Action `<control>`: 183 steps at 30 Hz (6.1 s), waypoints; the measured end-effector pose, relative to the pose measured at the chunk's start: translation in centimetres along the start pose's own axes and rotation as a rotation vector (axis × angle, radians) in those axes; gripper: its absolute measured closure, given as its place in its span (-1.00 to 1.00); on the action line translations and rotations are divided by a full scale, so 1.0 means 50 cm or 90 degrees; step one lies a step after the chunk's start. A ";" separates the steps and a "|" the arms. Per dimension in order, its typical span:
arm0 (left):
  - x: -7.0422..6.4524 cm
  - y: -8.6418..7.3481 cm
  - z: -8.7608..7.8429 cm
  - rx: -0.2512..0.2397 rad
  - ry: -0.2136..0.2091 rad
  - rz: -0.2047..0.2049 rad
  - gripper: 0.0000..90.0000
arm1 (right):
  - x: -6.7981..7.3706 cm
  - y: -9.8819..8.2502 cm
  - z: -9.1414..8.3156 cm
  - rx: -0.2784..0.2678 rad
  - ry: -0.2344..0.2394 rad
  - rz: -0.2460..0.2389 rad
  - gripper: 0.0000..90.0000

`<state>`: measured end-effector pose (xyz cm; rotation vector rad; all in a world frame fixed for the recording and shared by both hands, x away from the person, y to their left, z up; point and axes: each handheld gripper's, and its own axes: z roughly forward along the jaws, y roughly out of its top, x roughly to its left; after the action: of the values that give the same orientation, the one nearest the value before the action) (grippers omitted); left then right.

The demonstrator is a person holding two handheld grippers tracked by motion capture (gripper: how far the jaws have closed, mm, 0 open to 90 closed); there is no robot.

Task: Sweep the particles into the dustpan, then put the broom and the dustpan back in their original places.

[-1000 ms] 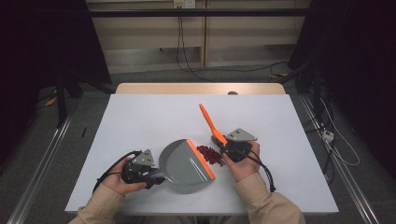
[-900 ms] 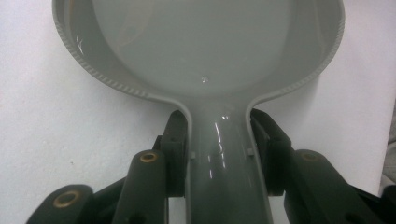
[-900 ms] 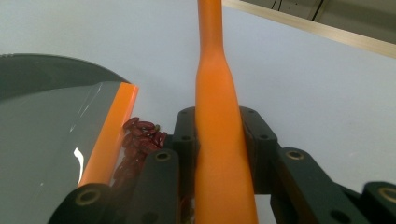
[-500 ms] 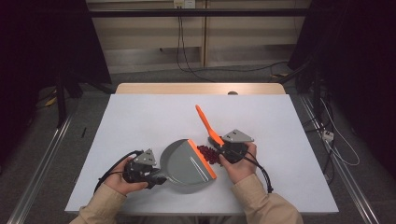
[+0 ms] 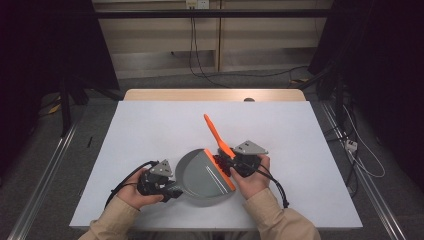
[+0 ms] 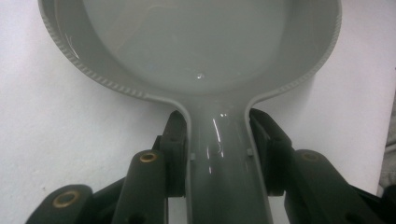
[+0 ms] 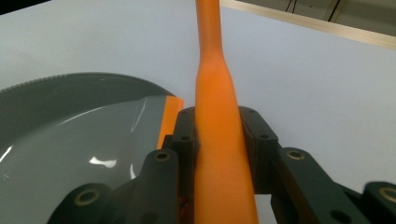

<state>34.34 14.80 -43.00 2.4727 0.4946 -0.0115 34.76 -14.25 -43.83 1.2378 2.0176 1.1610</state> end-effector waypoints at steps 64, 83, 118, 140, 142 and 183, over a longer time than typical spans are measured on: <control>0.002 0.000 0.018 -0.029 0.006 -0.066 0.39 | 0.041 0.023 0.010 -0.063 0.089 -0.008 0.58; -0.011 0.006 0.031 -0.035 0.043 -0.025 0.42 | -0.063 0.016 -0.017 -0.070 0.035 0.023 0.58; 0.051 -0.033 -0.030 -0.144 0.162 -0.166 0.42 | -0.111 0.007 -0.044 -0.084 0.011 0.056 0.58; 0.100 -0.069 -0.061 -0.154 0.234 -0.272 0.42 | -0.140 -0.008 -0.057 -0.086 -0.012 0.078 0.58; 0.105 -0.072 -0.059 -0.159 0.243 -0.290 0.42 | -0.142 -0.009 -0.059 -0.086 -0.010 0.080 0.58; 0.162 -0.101 -0.057 -0.112 0.332 -0.401 0.42 | -0.174 -0.017 -0.057 -0.082 -0.040 0.095 0.58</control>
<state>39.79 22.97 -44.54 2.0381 1.4100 0.4108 36.23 -23.31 -43.23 1.3602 1.8008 1.2834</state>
